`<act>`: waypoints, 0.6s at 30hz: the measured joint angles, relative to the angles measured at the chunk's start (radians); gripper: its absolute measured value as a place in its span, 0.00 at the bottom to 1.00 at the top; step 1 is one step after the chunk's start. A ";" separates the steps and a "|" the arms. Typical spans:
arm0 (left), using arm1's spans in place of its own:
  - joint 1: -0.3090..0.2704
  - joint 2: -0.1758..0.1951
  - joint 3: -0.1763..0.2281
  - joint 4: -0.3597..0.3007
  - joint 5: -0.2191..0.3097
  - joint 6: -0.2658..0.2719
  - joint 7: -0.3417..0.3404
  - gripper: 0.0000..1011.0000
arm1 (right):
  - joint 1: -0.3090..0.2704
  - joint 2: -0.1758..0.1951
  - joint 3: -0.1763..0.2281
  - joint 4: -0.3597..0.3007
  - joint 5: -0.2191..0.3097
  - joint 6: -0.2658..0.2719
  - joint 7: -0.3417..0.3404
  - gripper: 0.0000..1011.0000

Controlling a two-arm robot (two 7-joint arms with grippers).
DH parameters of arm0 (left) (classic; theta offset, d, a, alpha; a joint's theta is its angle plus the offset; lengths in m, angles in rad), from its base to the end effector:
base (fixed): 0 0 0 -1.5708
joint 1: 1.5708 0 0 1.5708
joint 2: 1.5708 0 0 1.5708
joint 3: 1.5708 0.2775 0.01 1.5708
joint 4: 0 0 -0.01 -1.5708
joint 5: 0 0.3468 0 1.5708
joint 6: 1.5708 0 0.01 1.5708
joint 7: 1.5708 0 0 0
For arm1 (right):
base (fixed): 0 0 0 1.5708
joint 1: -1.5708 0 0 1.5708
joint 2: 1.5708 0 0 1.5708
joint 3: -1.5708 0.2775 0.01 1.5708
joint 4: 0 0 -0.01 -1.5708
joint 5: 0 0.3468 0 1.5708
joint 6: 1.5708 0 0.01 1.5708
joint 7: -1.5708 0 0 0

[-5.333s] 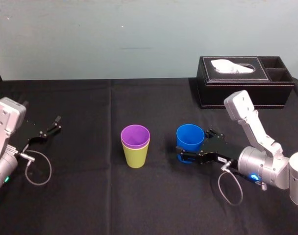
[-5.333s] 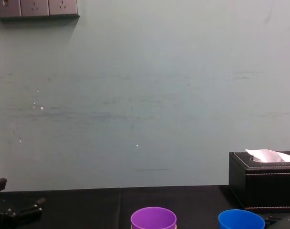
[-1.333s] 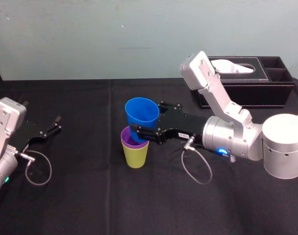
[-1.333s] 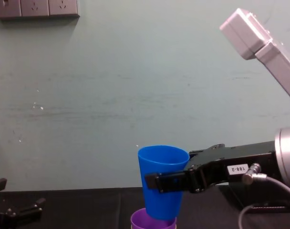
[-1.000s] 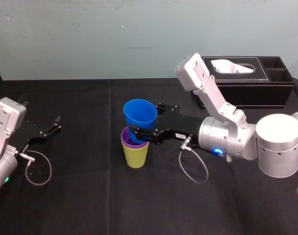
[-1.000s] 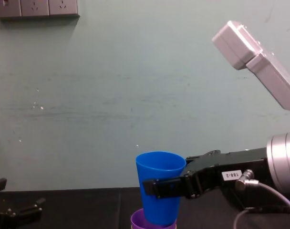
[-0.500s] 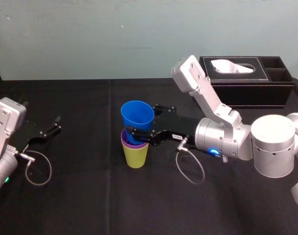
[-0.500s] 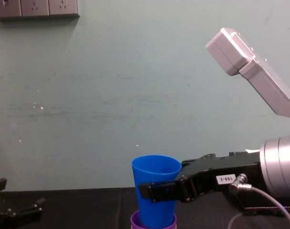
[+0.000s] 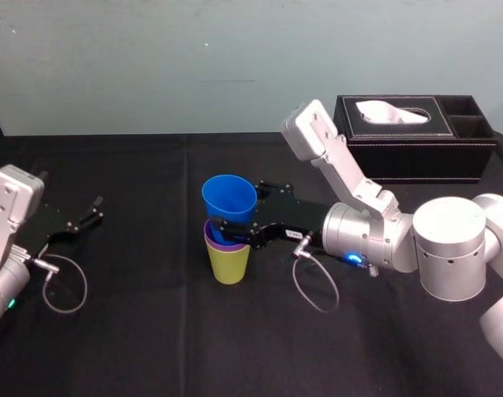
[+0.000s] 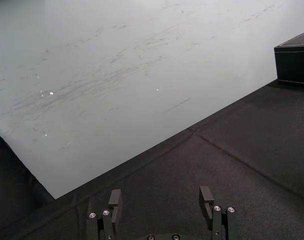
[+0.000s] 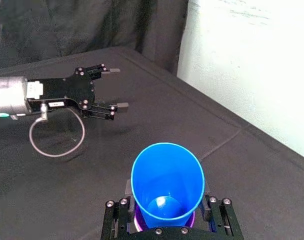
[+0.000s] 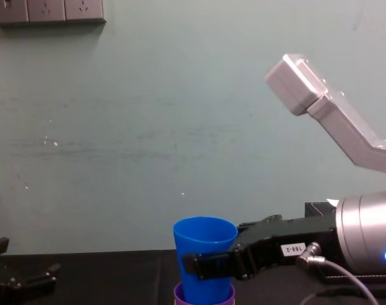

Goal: Stack the three plastic cups sequentially using one hand.

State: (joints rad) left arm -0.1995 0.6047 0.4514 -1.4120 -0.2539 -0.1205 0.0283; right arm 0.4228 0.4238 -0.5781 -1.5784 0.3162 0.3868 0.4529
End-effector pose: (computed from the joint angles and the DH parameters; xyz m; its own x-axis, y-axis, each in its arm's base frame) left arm 0.3920 0.0655 -0.2995 0.2923 0.8803 0.3738 -0.9553 0.2873 0.0703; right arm 0.4209 0.0647 -0.1896 0.7986 -0.5880 0.1288 0.5952 0.7395 -0.3145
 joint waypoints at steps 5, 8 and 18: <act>0.000 0.000 0.000 0.000 0.000 0.000 0.000 1.00 | 0.003 -0.005 -0.001 0.017 -0.005 -0.005 0.003 0.72; 0.000 0.000 0.000 0.000 0.000 0.000 0.000 1.00 | 0.003 -0.008 -0.001 0.023 -0.006 -0.007 0.006 0.72; 0.000 0.000 0.000 0.000 0.000 0.000 0.000 1.00 | 0.003 -0.009 0.001 0.027 -0.006 -0.009 0.011 0.72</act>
State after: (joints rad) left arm -0.1995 0.6047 0.4514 -1.4120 -0.2539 -0.1205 0.0283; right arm 0.4262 0.4148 -0.5776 -1.5514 0.3099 0.3777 0.4637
